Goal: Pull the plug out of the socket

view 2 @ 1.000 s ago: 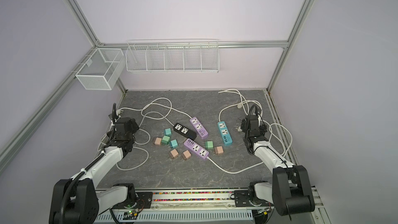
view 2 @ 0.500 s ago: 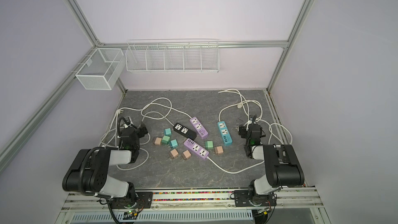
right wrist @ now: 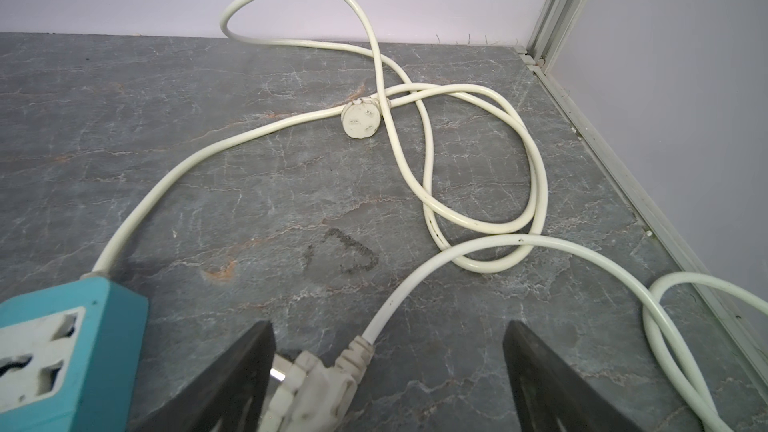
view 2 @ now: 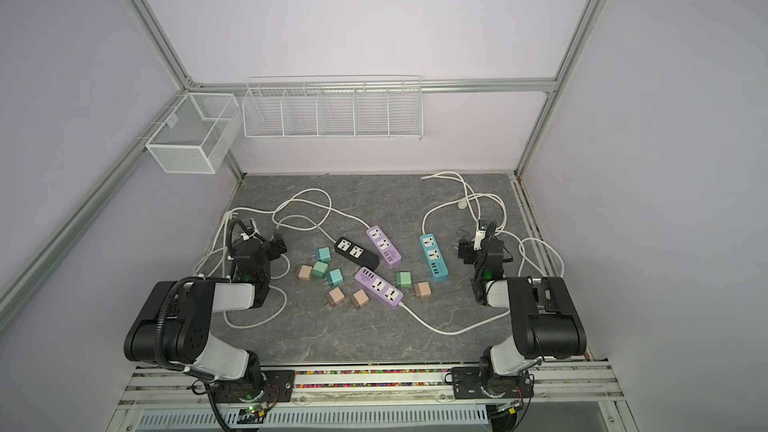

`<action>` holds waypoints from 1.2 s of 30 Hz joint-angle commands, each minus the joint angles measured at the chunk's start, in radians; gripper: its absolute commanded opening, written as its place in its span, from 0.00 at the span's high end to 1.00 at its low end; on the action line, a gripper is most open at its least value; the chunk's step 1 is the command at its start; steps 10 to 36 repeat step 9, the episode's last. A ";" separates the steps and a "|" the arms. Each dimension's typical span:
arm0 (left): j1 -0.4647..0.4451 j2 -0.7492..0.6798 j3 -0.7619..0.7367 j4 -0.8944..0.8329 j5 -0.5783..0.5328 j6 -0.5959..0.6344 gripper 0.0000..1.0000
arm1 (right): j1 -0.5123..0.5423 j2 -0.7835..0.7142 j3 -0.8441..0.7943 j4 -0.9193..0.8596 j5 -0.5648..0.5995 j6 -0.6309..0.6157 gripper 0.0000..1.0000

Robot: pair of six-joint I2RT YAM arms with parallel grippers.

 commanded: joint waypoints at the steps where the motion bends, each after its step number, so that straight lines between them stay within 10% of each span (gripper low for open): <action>1: 0.001 0.013 -0.007 0.068 0.007 0.023 0.01 | -0.007 -0.004 0.000 0.038 -0.012 -0.023 0.11; 36: 0.001 0.013 -0.007 0.068 0.007 0.023 0.01 | -0.006 -0.003 0.002 0.034 -0.013 -0.023 0.11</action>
